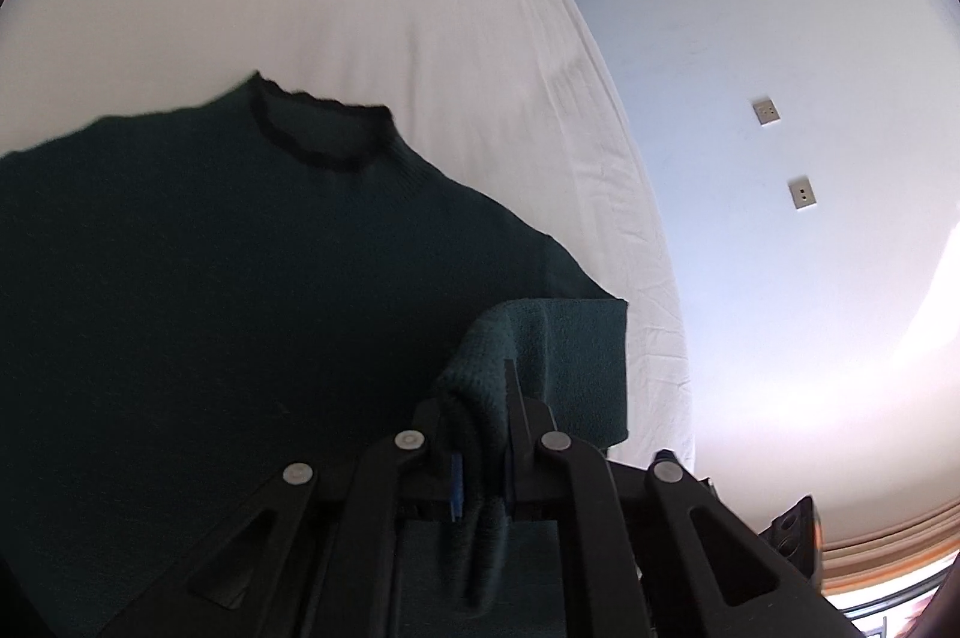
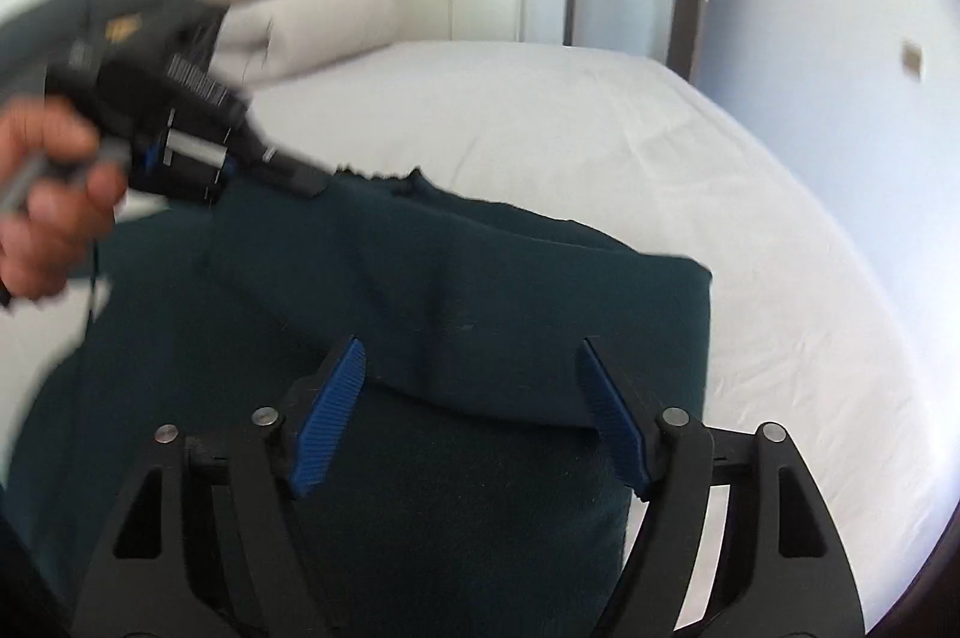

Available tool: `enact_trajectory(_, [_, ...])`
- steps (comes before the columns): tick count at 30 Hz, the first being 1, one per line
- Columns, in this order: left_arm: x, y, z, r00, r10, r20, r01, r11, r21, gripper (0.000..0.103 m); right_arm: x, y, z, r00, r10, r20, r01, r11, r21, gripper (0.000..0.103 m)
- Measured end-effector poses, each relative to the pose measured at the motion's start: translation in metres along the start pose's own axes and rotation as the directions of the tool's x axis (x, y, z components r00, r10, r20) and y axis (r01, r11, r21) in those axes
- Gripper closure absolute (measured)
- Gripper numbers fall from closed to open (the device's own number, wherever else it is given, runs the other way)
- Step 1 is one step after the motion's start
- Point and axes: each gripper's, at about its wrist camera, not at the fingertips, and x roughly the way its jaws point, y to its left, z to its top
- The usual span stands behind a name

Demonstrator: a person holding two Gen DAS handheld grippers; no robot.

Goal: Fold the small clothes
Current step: 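Carry the held sleeve across the sweater body toward the left gripper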

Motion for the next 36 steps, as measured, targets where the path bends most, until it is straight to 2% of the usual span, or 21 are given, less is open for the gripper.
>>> enact_trajectory(1, [-0.006,0.007,0.004,1.000,0.025,0.011,-0.025,1.000,-0.002,0.095,-0.005,-0.025,0.000,0.998,0.057,0.000,-0.056,0.989,0.136,0.031])
enact_trajectory(2, [-0.014,0.016,0.006,0.999,0.045,0.020,-0.045,0.999,-0.007,0.095,-0.007,-0.049,-0.001,0.993,0.122,0.009,-0.120,0.959,0.257,0.031])
enact_trajectory(3, [-0.021,0.024,0.009,0.997,0.066,0.030,-0.065,0.998,-0.014,0.095,-0.007,-0.074,-0.003,0.982,0.188,0.029,-0.185,0.906,0.381,0.031])
enact_trajectory(5, [-0.029,0.039,0.014,0.994,0.103,0.042,-0.102,0.994,-0.027,0.095,-0.001,-0.117,-0.010,0.966,0.251,0.066,-0.244,0.791,0.561,0.030])
enact_trajectory(6, [-0.032,0.046,0.015,0.992,0.121,0.045,-0.120,0.992,-0.033,0.095,0.003,-0.135,-0.011,0.958,0.272,0.086,-0.266,0.742,0.615,0.030])
enact_trajectory(7, [-0.035,0.053,0.016,0.989,0.138,0.045,-0.137,0.990,-0.037,0.095,0.017,-0.155,-0.004,0.954,0.283,0.098,-0.277,0.715,0.642,0.030])
enact_trajectory(10, [-0.050,0.080,0.009,0.985,0.163,0.049,-0.159,0.985,-0.066,0.095,0.035,-0.180,0.015,0.955,0.282,0.088,-0.266,0.693,0.671,0.030])
enact_trajectory(13, [-0.050,0.094,0.009,0.982,0.180,0.050,-0.174,0.980,-0.096,0.095,0.037,-0.181,0.013,0.949,0.306,0.074,-0.271,0.676,0.685,0.030])
enact_trajectory(15, [-0.049,0.103,0.009,0.982,0.183,0.045,-0.178,0.979,-0.104,0.095,0.077,-0.194,0.016,0.941,0.332,0.061,-0.279,0.662,0.696,0.030])
enact_trajectory(17, [-0.039,0.104,0.006,0.983,0.183,0.030,-0.179,0.978,-0.107,0.095,0.090,-0.201,0.013,0.931,0.363,0.039,-0.281,0.645,0.711,0.030])
enact_trajectory(20, [-0.029,0.106,0.001,0.982,0.190,0.006,-0.188,0.977,-0.100,0.095,0.127,-0.198,0.019,0.918,0.396,0.014,-0.291,0.650,0.702,0.030])
enact_trajectory(23, [-0.026,0.112,-0.003,0.980,0.198,0.002,-0.197,0.974,-0.109,0.095,0.129,-0.199,0.030,0.888,0.459,0.002,-0.323,0.622,0.714,0.030])
enact_trajectory(25, [-0.023,0.117,-0.003,0.981,0.196,0.002,-0.195,0.973,-0.121,0.095,0.162,-0.199,0.039,0.867,0.497,-0.010,-0.335,0.599,0.727,0.030])
enact_trajectory(27, [-0.025,0.119,-0.006,0.980,0.200,-0.001,-0.198,0.972,-0.125,0.095,0.170,-0.204,0.047,0.847,0.531,-0.017,-0.348,0.578,0.738,0.030])
enact_trajectory(28, [-0.027,0.119,-0.006,0.980,0.200,-0.001,-0.199,0.972,-0.123,0.094,0.191,-0.203,0.055,0.845,0.535,-0.021,-0.345,0.573,0.744,0.030])
enact_trajectory(31, [-0.022,0.119,-0.007,0.980,0.199,-0.002,-0.198,0.972,-0.124,0.094,0.208,-0.212,0.067,0.829,0.559,-0.021,-0.350,0.547,0.760,0.030])
enact_trajectory(33, [-0.022,0.122,-0.007,0.981,0.194,-0.004,-0.193,0.972,-0.133,0.094,0.227,-0.206,0.077,0.828,0.559,-0.032,-0.337,0.543,0.769,0.030])
enact_trajectory(36, [-0.020,0.128,-0.006,0.982,0.187,-0.007,-0.186,0.972,-0.145,0.094,0.261,-0.205,0.077,0.812,0.581,-0.059,-0.320,0.528,0.786,0.030])
